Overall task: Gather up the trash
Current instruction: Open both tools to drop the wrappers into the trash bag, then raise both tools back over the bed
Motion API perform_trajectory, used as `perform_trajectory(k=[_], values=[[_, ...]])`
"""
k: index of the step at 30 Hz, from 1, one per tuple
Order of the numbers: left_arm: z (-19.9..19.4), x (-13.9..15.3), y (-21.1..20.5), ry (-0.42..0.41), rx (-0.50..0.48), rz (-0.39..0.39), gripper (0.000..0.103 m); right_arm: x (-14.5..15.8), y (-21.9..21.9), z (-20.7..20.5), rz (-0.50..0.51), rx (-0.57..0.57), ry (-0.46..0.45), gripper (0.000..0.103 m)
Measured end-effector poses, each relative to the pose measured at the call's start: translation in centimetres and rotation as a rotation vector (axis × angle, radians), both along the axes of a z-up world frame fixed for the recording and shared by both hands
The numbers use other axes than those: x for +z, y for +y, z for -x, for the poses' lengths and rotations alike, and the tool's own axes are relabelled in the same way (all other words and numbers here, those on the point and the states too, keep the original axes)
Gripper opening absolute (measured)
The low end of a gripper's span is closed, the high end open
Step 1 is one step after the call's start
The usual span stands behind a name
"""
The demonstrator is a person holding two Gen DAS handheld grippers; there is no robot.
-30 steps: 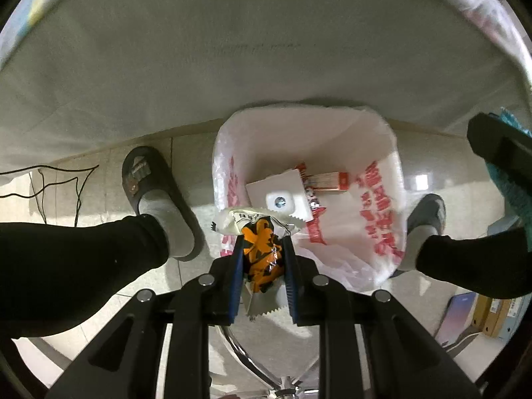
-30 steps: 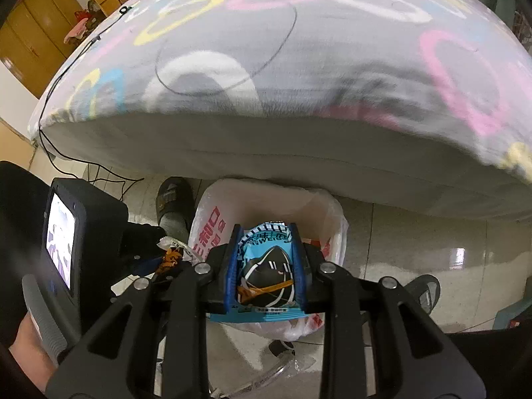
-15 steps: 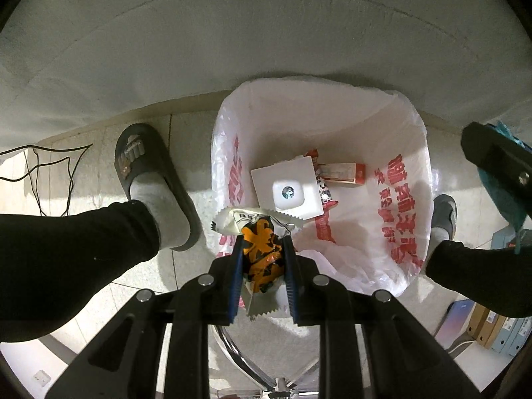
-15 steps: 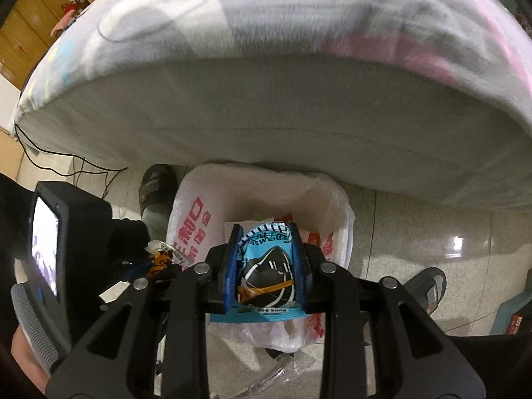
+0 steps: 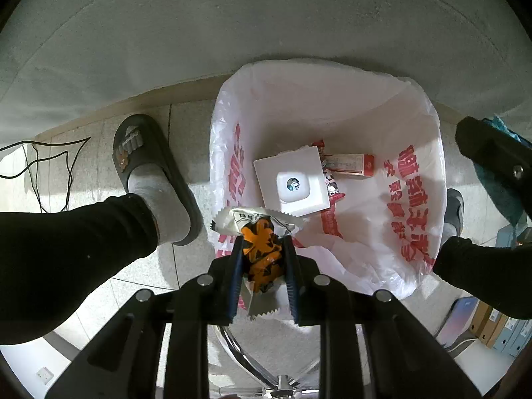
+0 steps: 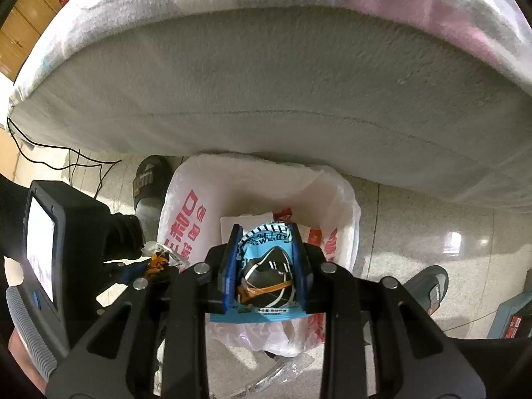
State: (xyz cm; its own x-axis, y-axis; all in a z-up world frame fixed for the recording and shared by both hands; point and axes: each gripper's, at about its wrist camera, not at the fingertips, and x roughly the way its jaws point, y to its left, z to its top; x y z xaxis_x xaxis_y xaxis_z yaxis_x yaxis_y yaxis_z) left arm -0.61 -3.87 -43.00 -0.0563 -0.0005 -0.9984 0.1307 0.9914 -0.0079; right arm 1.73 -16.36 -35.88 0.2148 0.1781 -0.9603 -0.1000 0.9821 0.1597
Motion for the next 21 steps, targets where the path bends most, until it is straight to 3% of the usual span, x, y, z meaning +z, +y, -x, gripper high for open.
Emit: perform_trajectory(k=[8,11,21], values=[[-0.1,0.15,0.21,-0.008,0.009,-0.016,0.06,0.06,-0.15,0.24,0.003,0.002,-0.002,0.043],[-0.06,0.19,0.13,-0.009,0.005,-0.019,0.064,0.29,-0.3,0.34,-0.002,-0.008,-0.013,0.055],[0.02,0.31,-0.04,-0.01,0.003,-0.014,0.066,0.41,-0.55,0.52,-0.003,-0.029,-0.014,0.057]])
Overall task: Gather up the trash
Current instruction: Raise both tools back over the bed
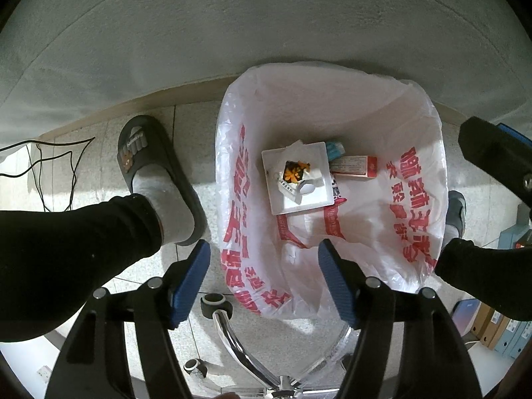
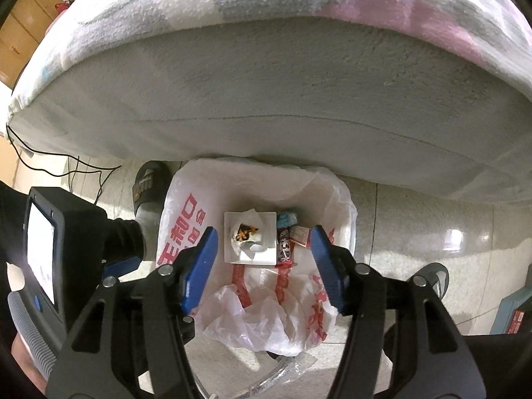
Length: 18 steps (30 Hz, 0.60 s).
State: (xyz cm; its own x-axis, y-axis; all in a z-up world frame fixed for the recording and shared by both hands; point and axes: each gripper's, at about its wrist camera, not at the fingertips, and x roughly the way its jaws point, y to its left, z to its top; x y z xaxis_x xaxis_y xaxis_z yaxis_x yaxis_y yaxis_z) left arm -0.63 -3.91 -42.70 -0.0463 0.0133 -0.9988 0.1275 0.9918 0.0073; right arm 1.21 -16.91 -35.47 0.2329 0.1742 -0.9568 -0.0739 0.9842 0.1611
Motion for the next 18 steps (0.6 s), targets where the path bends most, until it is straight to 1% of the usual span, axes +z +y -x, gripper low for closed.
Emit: perform_trajectory(k=[8,11,14,18], values=[[0.2,0.1,0.1,-0.003,0.006,-0.001,0.066,0.3,-0.3,0.1,0.003,-0.012,-0.001,0.058],[0.2,0.8,0.3,-0.019,0.008,0.002,0.066,0.9,-0.8,0.2,-0.009,-0.031,0.001,0.059],[0.3,1.6,0.5,-0.04,0.006,0.001,0.068,1.9,-1.4,0.5,-0.019,-0.051,-0.005,0.066],[0.2,2.5,0.5,-0.06,0.008,0.012,0.068,3.0,-2.2,1.0,-0.035,-0.075,-0.002,0.066]])
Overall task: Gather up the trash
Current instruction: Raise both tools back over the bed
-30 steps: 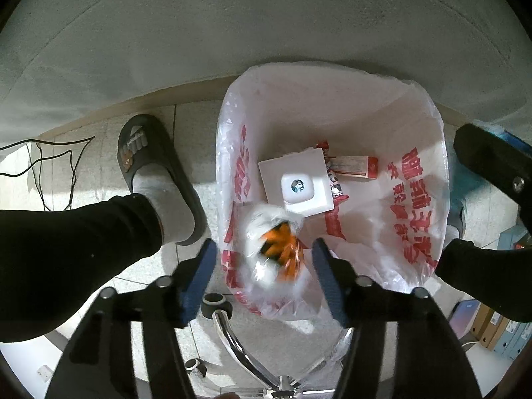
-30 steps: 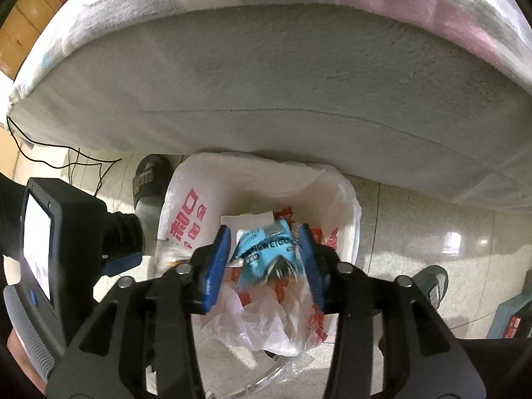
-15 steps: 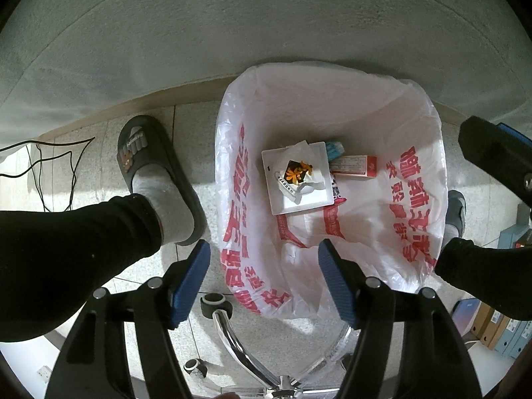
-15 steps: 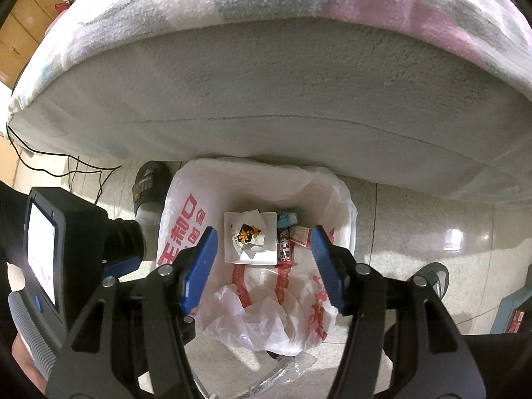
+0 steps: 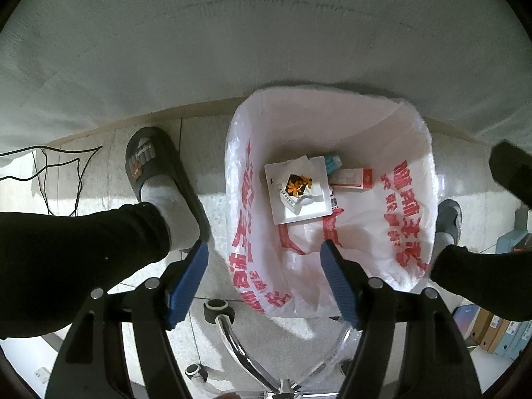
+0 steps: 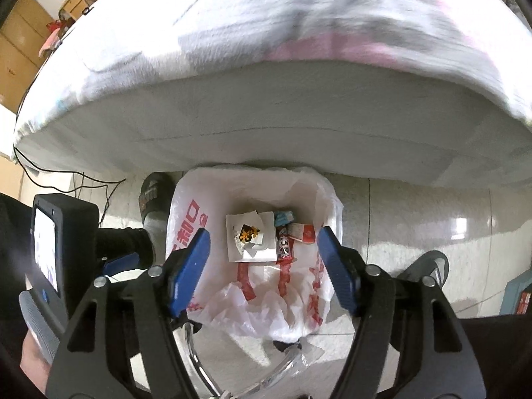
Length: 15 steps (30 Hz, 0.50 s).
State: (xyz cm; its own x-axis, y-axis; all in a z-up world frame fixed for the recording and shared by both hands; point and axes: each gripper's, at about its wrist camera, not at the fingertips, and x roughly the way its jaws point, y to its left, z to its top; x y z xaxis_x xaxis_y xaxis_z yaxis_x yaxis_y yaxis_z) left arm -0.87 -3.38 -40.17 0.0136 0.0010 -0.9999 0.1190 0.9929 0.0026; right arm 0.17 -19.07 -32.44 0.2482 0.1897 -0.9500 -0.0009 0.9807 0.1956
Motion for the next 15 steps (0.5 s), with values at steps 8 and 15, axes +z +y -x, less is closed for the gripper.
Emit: perform_trajectory(k=[8,15], values=[[0.3,3.9,0.4,-0.091,-0.004,0.021,0.075,3.4,-1.3,1.6,0.017,-0.021,-0.02,0.075],[0.8,8.7,0.9,-0.185,0.01,0.12,0.082,7.3,-2.9,3.2,-0.024,-0.061,-0.082,0.08]])
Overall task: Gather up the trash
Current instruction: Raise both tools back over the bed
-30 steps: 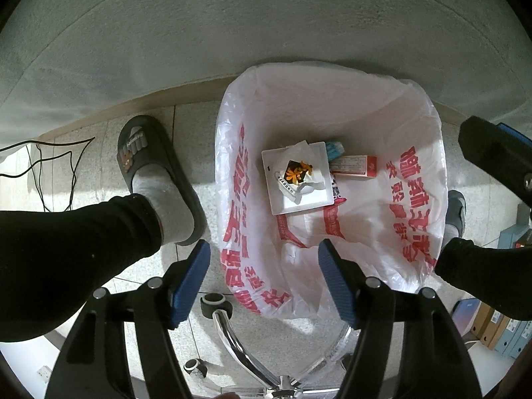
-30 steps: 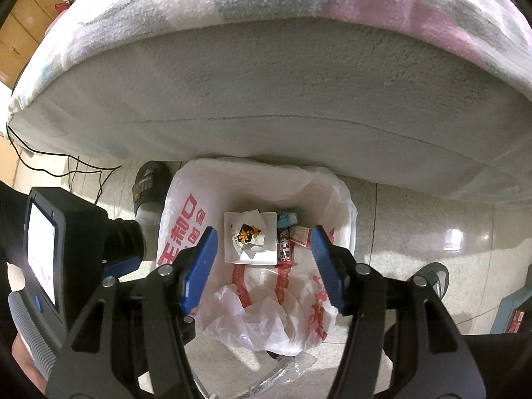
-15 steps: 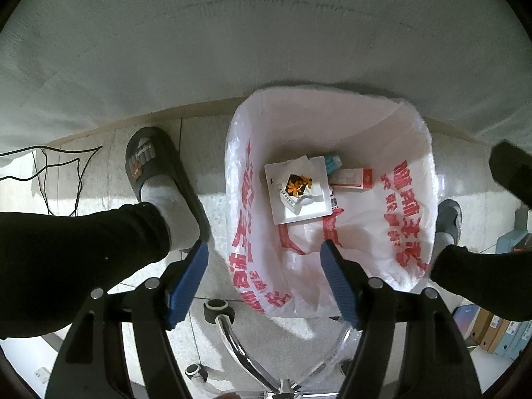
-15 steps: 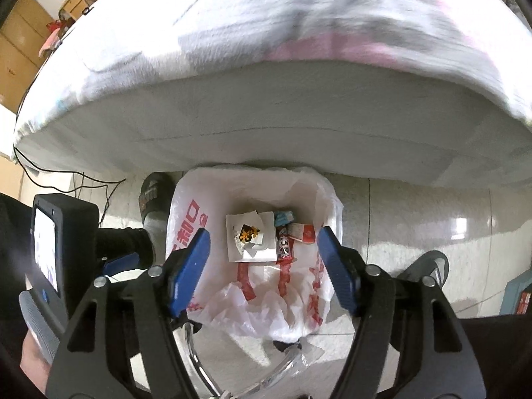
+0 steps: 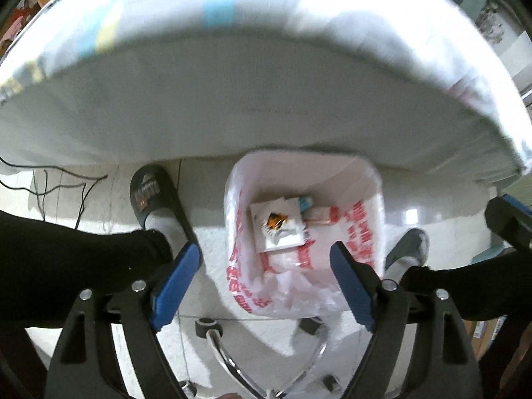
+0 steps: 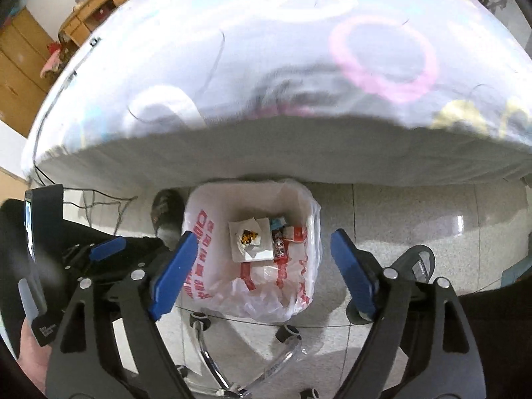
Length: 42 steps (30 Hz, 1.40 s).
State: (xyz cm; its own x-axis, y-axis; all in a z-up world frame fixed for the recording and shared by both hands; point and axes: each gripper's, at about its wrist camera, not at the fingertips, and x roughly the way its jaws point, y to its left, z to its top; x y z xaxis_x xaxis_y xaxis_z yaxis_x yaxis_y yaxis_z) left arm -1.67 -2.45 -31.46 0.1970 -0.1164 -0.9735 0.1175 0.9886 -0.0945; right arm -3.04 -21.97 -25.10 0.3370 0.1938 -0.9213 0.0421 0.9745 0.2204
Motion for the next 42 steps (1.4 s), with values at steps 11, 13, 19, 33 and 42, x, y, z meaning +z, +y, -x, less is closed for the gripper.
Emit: perform_trajectory(k=[11,13,19,33,42], values=[[3.1,10.6,-0.1,-0.307,-0.07,0.067,0.095,8.5,-1.1,2.9,-0.016,-0.004,-0.158,0.089],[3.3,12.6,0.2,-0.359,-0.073,0.069,0.095,10.6,-1.4,3.2,-0.015,-0.007,-0.195,0.089],[3.3,19.4,0.7,-0.513,-0.081,0.068,0.095,16.7,-3.2,3.8,-0.005,-0.029,-0.313,0.096],[-1.2,27.5,-0.8,-0.653,-0.096,0.097,0.095,25.5,-6.2,-0.2,0.055,-0.086,-0.476,0.096],[-6.3,27.7,-3.4,-0.641,-0.135,0.077,0.095,28.4,-7.1,-5.1,0.114,-0.085,-0.525,0.096]])
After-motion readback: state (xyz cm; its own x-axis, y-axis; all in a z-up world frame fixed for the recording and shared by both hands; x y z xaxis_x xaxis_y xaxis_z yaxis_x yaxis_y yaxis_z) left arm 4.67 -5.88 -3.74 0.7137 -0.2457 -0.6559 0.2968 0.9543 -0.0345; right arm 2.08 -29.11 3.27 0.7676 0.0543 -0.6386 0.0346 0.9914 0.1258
